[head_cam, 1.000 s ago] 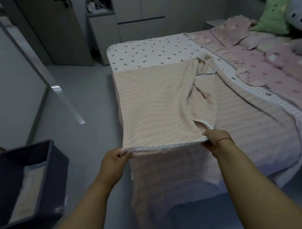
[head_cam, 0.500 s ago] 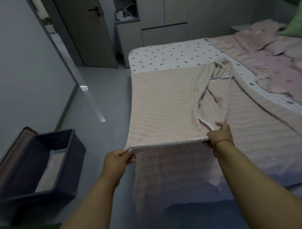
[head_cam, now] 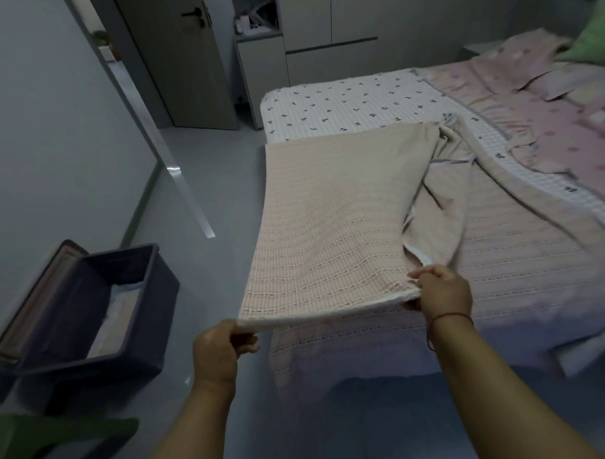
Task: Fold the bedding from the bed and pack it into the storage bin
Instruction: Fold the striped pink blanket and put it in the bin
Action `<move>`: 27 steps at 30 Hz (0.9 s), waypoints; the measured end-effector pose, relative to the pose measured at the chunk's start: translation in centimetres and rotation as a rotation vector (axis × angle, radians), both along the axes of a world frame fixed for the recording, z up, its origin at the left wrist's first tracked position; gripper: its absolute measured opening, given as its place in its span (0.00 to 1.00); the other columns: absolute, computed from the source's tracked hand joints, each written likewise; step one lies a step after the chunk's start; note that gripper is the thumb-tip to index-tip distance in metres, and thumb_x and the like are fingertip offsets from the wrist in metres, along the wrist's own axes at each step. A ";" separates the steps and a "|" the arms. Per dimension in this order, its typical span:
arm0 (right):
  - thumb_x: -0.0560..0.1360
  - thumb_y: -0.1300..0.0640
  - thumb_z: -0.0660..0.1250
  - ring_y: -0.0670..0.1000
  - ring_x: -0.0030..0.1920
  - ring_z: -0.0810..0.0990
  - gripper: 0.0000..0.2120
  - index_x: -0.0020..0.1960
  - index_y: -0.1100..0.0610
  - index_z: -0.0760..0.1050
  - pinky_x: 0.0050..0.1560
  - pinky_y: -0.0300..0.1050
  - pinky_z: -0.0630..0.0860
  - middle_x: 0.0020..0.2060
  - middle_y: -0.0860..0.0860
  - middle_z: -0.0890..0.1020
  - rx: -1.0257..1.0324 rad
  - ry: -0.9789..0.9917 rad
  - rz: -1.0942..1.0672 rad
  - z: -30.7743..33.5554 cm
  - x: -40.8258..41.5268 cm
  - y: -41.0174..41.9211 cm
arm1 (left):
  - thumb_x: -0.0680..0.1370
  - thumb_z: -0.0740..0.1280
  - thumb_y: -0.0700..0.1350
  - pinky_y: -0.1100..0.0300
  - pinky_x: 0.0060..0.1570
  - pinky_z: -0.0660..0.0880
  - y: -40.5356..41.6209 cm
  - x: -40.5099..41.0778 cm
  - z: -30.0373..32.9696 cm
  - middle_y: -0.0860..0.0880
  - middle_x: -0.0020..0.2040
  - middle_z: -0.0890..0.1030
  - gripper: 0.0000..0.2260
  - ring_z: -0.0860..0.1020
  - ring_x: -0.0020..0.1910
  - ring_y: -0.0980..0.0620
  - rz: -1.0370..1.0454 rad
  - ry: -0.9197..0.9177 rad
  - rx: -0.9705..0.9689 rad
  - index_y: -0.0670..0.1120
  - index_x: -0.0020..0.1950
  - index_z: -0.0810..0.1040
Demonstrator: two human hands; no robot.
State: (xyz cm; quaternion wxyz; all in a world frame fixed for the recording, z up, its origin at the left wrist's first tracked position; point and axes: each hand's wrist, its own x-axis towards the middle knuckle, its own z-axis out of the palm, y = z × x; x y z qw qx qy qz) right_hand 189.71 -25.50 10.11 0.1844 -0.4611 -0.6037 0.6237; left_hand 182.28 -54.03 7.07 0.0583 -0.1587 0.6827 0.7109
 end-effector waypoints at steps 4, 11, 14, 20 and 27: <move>0.74 0.68 0.58 0.55 0.30 0.78 0.14 0.35 0.57 0.77 0.43 0.60 0.81 0.35 0.54 0.79 -0.009 -0.088 0.017 -2.9 1.7 -0.4 | 0.73 0.69 0.41 0.47 0.49 0.79 -0.7 0.7 -3.2 0.42 0.38 0.83 0.06 0.81 0.41 0.43 -0.076 -0.143 -0.136 0.40 0.38 0.82; 0.75 0.69 0.57 0.54 0.31 0.77 0.15 0.34 0.58 0.75 0.37 0.51 0.82 0.36 0.54 0.78 -0.018 -0.064 -0.015 -3.5 4.4 -0.9 | 0.73 0.72 0.36 0.56 0.46 0.78 -1.2 4.4 -3.3 0.42 0.42 0.83 0.01 0.80 0.43 0.45 -0.152 -0.054 -0.147 0.39 0.43 0.82; 0.74 0.69 0.58 0.54 0.32 0.78 0.15 0.34 0.58 0.76 0.35 0.50 0.82 0.36 0.54 0.78 0.013 -0.027 -0.042 -3.0 6.4 -1.5 | 0.73 0.72 0.35 0.62 0.32 0.77 -2.0 6.0 -2.4 0.45 0.41 0.83 0.03 0.79 0.39 0.48 -0.166 -0.014 -0.136 0.39 0.46 0.83; 0.70 0.68 0.60 0.54 0.28 0.77 0.14 0.31 0.56 0.76 0.33 0.49 0.80 0.32 0.53 0.79 0.174 0.007 -0.114 -1.4 11.3 -4.1 | 0.74 0.71 0.36 0.63 0.24 0.70 -4.9 11.4 -0.9 0.43 0.36 0.82 0.02 0.73 0.26 0.52 -0.191 0.038 -0.126 0.40 0.45 0.83; 0.75 0.65 0.61 0.54 0.29 0.78 0.12 0.36 0.55 0.77 0.43 0.53 0.82 0.34 0.54 0.79 0.143 -0.307 0.001 -6.0 13.3 -4.5 | 0.74 0.70 0.36 0.65 0.25 0.72 -5.0 13.6 -5.3 0.43 0.44 0.83 0.03 0.75 0.29 0.51 -0.278 -0.126 -0.309 0.42 0.45 0.83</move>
